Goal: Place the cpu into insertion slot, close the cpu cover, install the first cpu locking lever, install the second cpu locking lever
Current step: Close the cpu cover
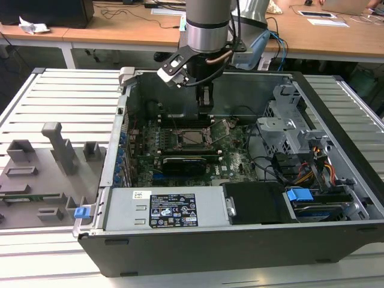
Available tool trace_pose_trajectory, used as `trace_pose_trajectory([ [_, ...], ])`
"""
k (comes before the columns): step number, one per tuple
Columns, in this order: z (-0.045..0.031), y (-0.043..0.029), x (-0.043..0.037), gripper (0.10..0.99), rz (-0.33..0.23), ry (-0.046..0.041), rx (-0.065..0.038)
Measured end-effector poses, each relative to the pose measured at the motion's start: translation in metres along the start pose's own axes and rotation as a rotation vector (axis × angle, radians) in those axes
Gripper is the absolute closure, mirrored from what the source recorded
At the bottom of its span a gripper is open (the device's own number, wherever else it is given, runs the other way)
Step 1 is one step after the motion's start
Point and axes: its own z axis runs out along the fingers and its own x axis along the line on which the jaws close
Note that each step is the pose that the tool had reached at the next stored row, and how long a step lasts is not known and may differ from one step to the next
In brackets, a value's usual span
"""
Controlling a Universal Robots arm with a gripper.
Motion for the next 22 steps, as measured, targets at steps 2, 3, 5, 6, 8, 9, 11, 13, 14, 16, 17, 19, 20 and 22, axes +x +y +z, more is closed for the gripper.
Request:
trace_pose_trajectory([
  [2,0.0003,0.0039,0.0003,0.98,0.0,0.0,0.0],
  [3,0.0004,0.0059,0.0004,0.98,0.0,0.0,0.0],
  [5,0.0007,0.0107,0.0006,0.98,0.0,0.0,0.0],
  [6,0.0008,0.0128,0.0007,0.98,0.0,0.0001,0.0],
  [8,0.0011,0.0172,0.0009,0.98,0.0,0.0,0.0],
  [9,0.0012,0.0192,0.0011,0.98,0.0,0.0001,0.0],
  [11,0.0016,0.0244,0.0015,0.98,0.0,0.0,0.0],
  [13,0.0018,0.0274,0.0019,0.98,0.0,0.0001,0.0],
  [14,0.0019,0.0294,0.0021,0.98,0.0,0.0,0.0],
  [16,0.0022,0.034,0.0025,0.98,0.0,0.0,0.0],
  [17,0.0023,0.0355,0.0027,0.98,0.0,0.0001,0.0],
  [19,0.0025,0.0397,0.0031,0.98,0.0,0.0001,0.0],
  [20,0.0026,0.0413,0.0032,0.98,0.0,0.0,0.0],
  [22,0.003,0.0457,0.0034,0.98,0.0,0.0001,0.0],
])
